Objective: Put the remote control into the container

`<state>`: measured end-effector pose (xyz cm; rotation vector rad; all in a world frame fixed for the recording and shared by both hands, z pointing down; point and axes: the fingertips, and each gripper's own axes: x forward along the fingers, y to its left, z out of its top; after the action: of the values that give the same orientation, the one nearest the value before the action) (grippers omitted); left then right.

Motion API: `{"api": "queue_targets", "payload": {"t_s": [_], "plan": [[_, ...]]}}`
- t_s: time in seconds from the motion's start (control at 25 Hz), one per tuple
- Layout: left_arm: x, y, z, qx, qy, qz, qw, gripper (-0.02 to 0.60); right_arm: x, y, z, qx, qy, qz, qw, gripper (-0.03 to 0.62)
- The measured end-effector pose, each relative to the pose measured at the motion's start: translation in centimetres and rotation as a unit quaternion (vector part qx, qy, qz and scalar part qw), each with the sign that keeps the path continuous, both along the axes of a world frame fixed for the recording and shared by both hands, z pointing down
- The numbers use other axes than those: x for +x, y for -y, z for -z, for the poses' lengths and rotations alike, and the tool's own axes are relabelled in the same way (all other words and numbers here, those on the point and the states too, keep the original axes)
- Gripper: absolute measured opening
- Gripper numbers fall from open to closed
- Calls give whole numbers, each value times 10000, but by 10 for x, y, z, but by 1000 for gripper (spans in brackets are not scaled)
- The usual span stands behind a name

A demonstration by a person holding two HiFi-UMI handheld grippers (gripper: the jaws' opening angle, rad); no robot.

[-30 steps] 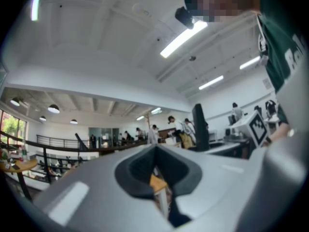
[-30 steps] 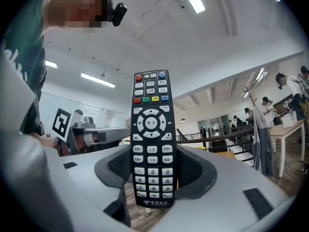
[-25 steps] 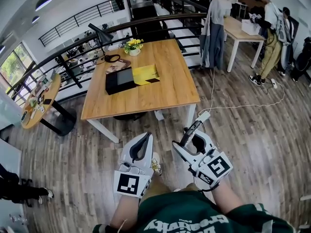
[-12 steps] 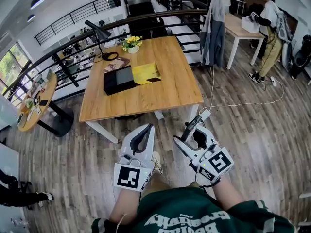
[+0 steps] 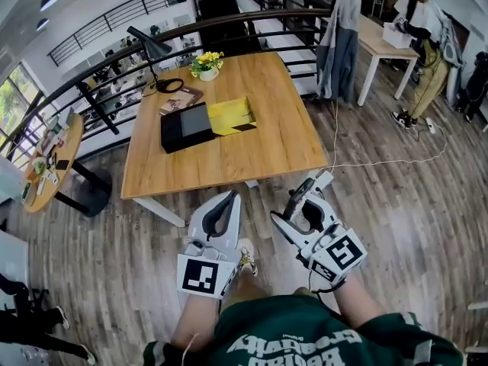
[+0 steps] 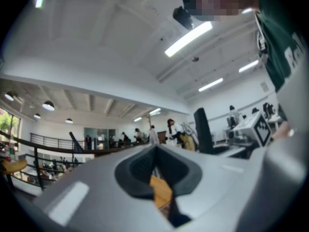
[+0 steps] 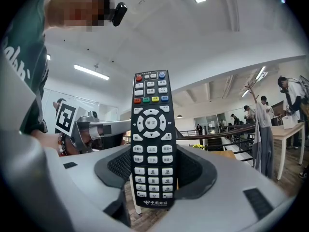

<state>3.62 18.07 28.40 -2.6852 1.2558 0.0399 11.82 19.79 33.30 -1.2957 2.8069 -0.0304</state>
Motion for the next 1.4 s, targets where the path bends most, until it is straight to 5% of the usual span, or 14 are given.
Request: {"api": "queue_targets", "payload": {"t_s": [0.56,1.4], "plan": [[-5,90,-2,-119,-83,-105,9998,-3,-7,85,-8,-244,-46,-111,9996,250],[-82,242,15,-32,-250,-65,9997,-3,-72,225,14,-246,-336,-252,9988,250]]}}
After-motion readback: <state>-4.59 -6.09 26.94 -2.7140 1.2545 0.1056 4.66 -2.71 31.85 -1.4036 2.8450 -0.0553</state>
